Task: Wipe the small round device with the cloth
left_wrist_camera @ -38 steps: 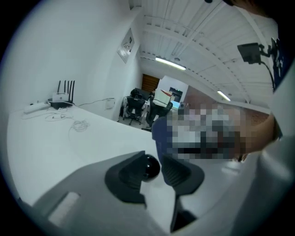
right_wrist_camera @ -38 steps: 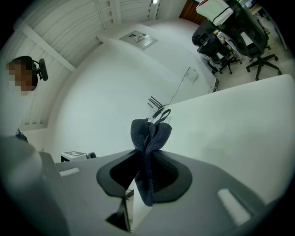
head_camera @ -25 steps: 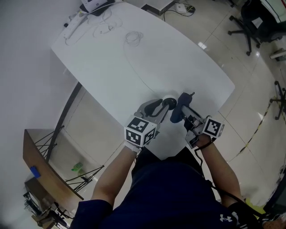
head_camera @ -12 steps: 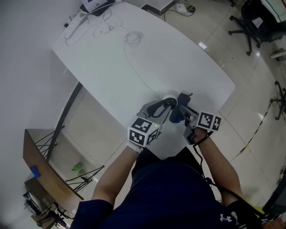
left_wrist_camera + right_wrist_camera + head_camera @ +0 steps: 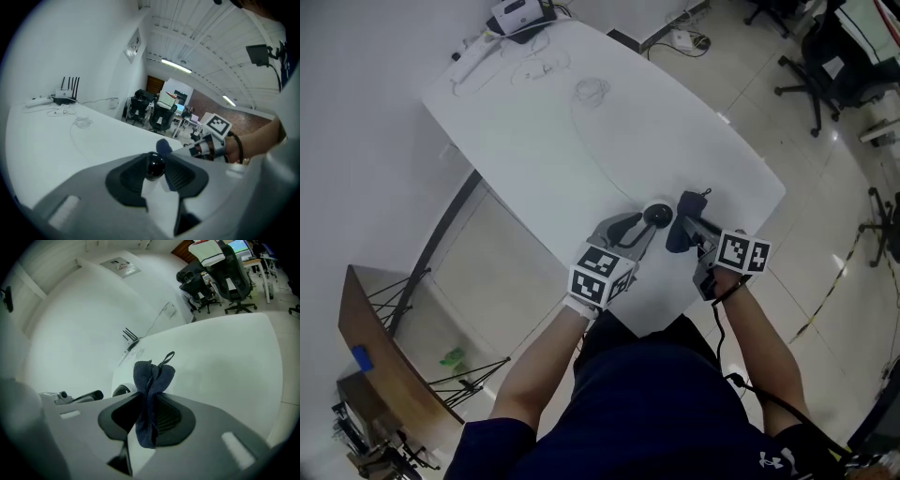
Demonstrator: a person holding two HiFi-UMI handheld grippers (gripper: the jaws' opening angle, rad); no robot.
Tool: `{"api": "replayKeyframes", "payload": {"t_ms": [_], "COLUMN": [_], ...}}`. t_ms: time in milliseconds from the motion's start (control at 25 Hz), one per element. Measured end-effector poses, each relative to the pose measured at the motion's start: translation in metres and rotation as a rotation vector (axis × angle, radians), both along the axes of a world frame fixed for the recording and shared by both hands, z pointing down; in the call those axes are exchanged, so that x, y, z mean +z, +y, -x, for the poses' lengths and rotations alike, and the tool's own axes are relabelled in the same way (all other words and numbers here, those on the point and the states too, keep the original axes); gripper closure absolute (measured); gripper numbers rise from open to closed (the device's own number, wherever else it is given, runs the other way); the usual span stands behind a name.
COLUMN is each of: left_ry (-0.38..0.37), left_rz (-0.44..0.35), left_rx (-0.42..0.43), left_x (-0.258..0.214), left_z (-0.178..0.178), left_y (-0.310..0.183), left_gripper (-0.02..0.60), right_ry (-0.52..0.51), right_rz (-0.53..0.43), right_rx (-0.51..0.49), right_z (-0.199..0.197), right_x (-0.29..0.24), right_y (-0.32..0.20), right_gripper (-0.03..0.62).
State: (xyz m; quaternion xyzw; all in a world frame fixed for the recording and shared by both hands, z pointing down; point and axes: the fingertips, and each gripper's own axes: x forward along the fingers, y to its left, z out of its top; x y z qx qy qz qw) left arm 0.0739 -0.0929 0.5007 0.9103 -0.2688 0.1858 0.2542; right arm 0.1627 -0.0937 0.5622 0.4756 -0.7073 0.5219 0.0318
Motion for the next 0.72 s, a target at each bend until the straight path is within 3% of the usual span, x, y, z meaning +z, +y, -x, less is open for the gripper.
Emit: {"api": "replayKeyframes", "payload": {"t_ms": [160, 360, 520, 720], "left_ry": [-0.025, -0.084, -0.124, -0.140], "left_rz": [-0.012, -0.053, -0.069, -0.064], "left_rx": [0.024, 0.059, 0.094, 0.116], "left_x": [0.001, 0.009, 0.012, 0.019], "left_z": [0.004, -0.003, -0.012, -0.015], "left_y": [0.002, -0.001, -0.003, -0.004], "left_gripper": [0.457, 0.456, 0.456, 0.456], "right_ry": [0.059, 0.156, 0.242, 0.247], "right_rz": [-0.126, -0.219, -0.221, -0.189], "right_rx": [-0.092, -0.312, -0.494, -0.554], "right_z": [0.001, 0.026, 0.046, 0.045], "right_x": [-0.038, -0.068, -0.065, -0.059], "right_y": [-0.009, -0.012, -0.010, -0.015], "right_gripper": [0.507, 0.507, 0.507, 0.507]}}
